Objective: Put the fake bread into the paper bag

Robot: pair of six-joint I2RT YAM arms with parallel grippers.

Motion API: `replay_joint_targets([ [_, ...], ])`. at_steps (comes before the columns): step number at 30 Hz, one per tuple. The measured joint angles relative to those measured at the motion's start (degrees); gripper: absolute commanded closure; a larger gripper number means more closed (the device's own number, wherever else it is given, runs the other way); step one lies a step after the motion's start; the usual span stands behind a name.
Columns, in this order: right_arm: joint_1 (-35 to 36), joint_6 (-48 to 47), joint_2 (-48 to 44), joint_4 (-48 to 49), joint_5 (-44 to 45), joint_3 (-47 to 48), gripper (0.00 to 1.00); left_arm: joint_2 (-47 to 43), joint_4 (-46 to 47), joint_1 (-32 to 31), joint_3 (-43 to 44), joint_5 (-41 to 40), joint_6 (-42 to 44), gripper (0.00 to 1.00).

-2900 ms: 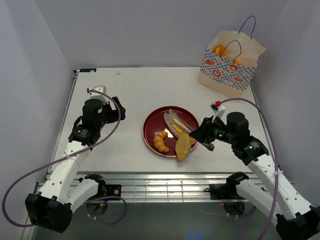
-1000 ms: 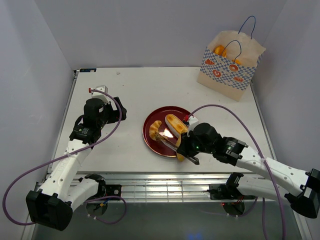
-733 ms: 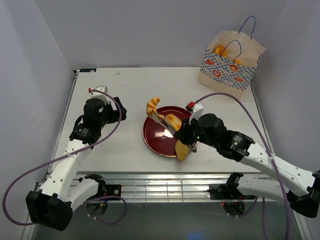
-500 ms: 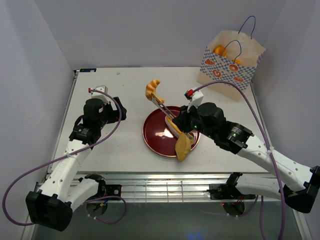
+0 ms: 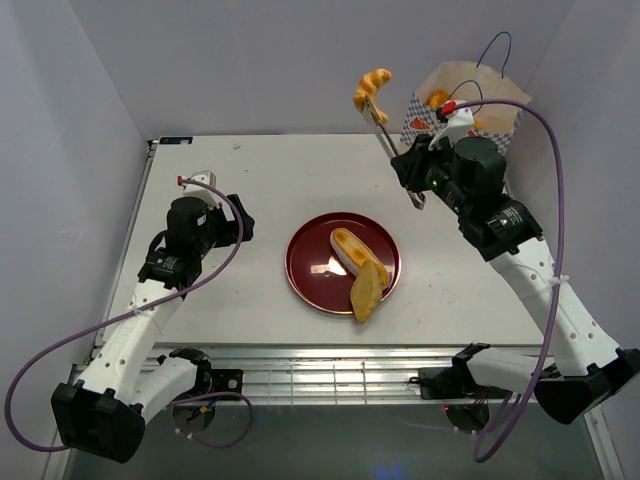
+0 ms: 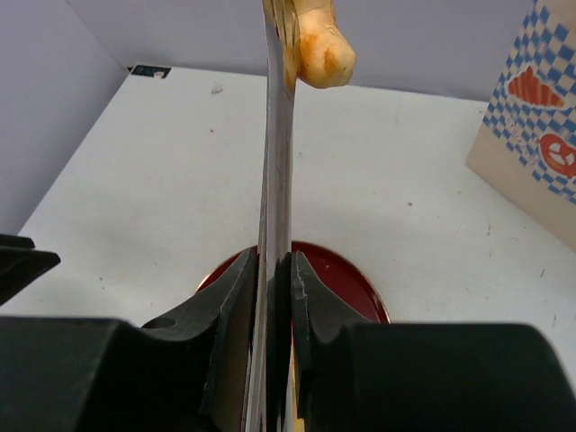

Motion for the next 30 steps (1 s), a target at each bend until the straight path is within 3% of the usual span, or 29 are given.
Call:
replay_joint_targets([
  [8, -8.79, -0.13, 2.34, -0.02, -2.89, 5.79, 0.92, -0.57, 0.0, 0.0, 0.0, 0.55, -0.02, 0.02],
  [20, -29.14, 3.43, 9.35, 0.07, -11.87, 13.44, 0.92, -0.74, 0.02, 0.0, 0.0, 1.4, -0.04, 0.02],
  [26, -36.13, 5.4, 13.14, 0.79, -16.26, 13.53, 0.81, -0.74, 0.02, 0.0, 0.0, 1.64, -0.04, 0.02],
  [30, -38.64, 6.62, 14.62, 0.98, -18.21, 13.53, 0.62, -0.74, 0.02, 0.0, 0.0, 1.75, -0.04, 0.02],
])
